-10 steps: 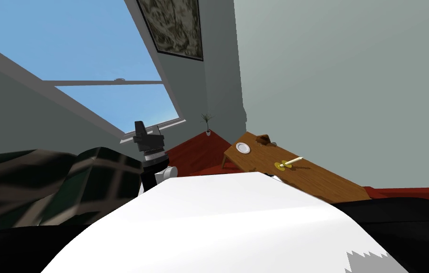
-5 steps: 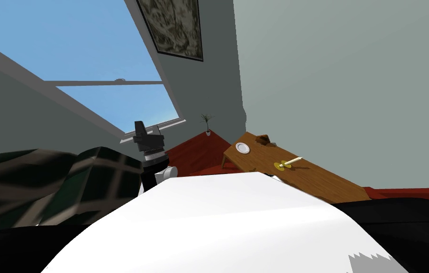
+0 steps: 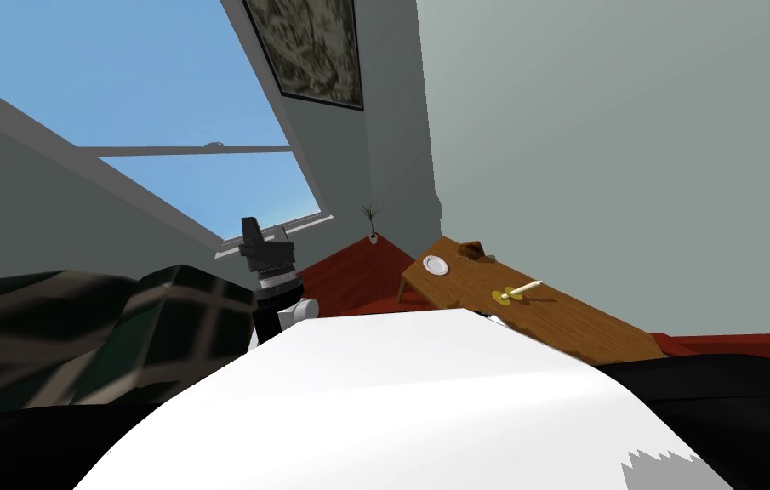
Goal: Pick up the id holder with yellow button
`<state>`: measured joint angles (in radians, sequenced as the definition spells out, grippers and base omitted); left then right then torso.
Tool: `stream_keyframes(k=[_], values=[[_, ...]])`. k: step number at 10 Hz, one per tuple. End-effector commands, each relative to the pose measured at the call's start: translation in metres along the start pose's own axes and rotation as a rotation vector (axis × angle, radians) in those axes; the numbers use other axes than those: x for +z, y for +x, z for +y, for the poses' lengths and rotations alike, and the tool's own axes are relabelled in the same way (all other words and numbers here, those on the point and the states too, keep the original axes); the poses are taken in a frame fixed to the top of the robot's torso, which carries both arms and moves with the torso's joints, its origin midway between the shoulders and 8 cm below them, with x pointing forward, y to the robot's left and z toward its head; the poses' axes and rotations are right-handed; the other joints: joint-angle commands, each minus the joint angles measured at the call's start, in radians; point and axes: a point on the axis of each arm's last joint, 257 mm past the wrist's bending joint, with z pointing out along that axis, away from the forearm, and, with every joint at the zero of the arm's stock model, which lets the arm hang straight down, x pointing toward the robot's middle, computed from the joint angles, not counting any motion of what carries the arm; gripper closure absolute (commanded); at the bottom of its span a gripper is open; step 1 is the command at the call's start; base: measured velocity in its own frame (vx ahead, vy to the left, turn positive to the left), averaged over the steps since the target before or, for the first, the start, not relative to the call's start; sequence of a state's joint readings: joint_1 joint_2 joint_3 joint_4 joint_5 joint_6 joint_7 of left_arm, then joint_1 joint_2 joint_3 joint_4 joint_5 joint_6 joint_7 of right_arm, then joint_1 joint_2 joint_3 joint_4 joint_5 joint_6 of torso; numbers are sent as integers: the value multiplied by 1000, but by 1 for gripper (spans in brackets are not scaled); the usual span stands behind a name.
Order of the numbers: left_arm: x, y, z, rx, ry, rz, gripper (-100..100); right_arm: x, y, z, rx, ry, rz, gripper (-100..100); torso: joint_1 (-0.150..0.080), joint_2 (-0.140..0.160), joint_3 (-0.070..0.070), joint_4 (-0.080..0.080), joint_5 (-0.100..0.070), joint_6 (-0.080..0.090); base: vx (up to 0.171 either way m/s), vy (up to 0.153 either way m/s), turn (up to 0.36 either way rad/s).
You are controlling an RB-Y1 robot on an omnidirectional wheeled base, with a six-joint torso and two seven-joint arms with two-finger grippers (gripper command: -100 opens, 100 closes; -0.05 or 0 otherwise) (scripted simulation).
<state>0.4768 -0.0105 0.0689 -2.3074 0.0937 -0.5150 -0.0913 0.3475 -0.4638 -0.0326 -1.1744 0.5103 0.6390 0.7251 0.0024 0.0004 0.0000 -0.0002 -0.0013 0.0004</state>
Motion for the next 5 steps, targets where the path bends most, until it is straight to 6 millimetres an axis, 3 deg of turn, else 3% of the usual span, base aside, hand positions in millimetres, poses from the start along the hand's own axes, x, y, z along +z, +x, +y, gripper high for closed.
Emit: stream_keyframes(k=[1, 4, 5], values=[[0, 0, 0, 0, 0, 0, 0, -3, -1, -1, -3, -2, -2, 100, 0, 0, 0, 0, 0, 0, 3, 37, -24], [0, 0, 0, 0, 0, 0, 0, -7, -3, -2, -6, -5, -5, 100, 0, 0, 0, 0, 0, 0, 3, 29, -32], [0, 0, 0, 0, 0, 0, 0, -7, -3, -3, -7, -5, -5, 0, -1, 0, 0, 0, 0, 0, 0, 0, 0]])
